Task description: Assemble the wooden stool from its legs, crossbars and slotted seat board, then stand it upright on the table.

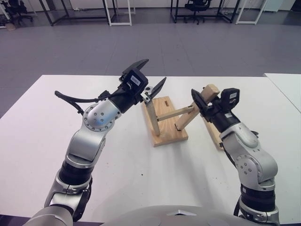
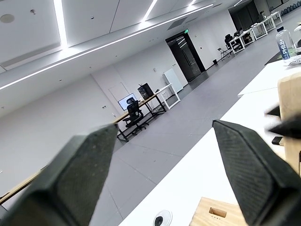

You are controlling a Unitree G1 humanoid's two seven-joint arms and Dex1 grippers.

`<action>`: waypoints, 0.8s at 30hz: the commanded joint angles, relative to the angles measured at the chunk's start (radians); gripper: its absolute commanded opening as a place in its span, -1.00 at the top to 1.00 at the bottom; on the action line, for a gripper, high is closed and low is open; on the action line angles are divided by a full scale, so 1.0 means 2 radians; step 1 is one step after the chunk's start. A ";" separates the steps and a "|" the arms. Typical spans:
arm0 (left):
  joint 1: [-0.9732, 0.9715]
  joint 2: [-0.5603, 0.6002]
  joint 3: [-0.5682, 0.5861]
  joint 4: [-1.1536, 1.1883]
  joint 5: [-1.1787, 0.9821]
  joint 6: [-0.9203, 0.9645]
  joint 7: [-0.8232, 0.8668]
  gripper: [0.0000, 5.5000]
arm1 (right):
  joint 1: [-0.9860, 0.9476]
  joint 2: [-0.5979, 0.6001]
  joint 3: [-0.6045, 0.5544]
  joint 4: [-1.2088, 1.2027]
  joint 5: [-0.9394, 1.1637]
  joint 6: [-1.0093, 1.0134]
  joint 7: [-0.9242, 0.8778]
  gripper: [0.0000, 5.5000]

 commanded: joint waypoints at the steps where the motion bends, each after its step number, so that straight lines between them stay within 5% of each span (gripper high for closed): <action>1: 0.016 0.006 -0.013 0.012 0.015 0.020 -0.008 -0.34 | 0.061 -0.011 0.056 0.052 -0.007 0.085 0.012 0.06; 10: 0.000 -0.018 -0.017 0.028 0.027 0.013 0.003 -0.34 | 0.042 0.003 0.060 0.052 0.026 0.068 0.032 0.06; 15: -0.005 -0.060 -0.002 0.038 0.003 0.000 0.019 -0.34 | 0.050 -0.045 0.065 0.010 0.020 0.044 0.080 0.06; 24: 0.006 -0.136 -0.058 0.050 0.016 -0.024 0.041 -0.34 | 0.014 -0.053 0.121 -0.033 0.025 0.061 0.102 0.06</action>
